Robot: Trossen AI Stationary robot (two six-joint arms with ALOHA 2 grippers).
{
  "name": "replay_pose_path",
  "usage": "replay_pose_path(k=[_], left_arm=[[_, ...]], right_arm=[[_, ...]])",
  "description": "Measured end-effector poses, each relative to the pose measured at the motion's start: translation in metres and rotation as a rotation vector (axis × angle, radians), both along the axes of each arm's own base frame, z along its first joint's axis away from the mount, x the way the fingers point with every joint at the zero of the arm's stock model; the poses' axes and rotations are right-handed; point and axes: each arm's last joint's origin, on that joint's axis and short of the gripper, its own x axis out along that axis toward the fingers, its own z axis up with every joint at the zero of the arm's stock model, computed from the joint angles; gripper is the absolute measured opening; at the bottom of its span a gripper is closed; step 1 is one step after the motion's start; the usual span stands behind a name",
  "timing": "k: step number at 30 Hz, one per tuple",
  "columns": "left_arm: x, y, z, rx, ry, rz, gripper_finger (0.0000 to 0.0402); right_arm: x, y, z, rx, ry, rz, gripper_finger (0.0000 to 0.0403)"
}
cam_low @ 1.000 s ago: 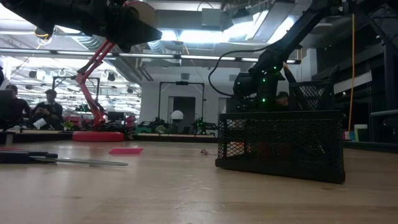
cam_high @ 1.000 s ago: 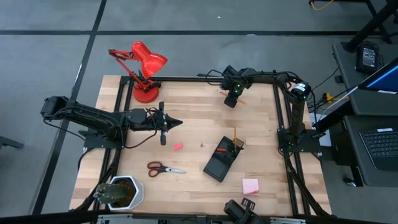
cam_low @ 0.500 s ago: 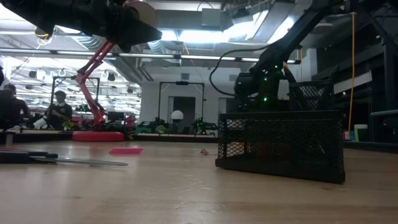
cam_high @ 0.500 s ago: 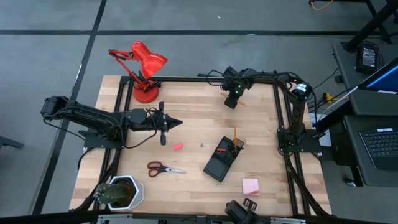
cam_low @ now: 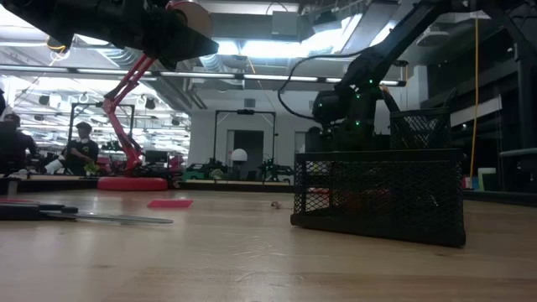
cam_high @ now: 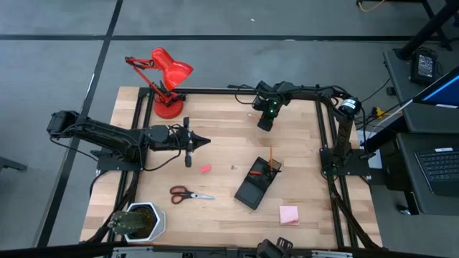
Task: Pick and place office supplies into organizer
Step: Put the pencil into the desk organizer
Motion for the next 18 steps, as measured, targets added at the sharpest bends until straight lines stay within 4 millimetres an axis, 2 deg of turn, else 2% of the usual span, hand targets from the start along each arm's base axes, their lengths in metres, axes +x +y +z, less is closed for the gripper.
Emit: replay_pose_path(k=[5, 9, 18], left_arm=[[0.000, 0.000, 0.000, 0.000, 0.000, 0.000, 0.0006], [0.000, 0.000, 0.000, 0.000, 0.000, 0.000, 0.0006], [0.000, 0.000, 0.000, 0.000, 0.000, 0.000, 0.0006]], right_arm=[[0.005, 0.010, 0.014, -0.029, -0.031, 0.030, 0.0025], [0.004, 0.016, 0.033, -0.063, -0.080, 0.033, 0.0025], [-0.008, 0.038, 0.096, -0.187, -0.231, 0.019, 0.0025]])
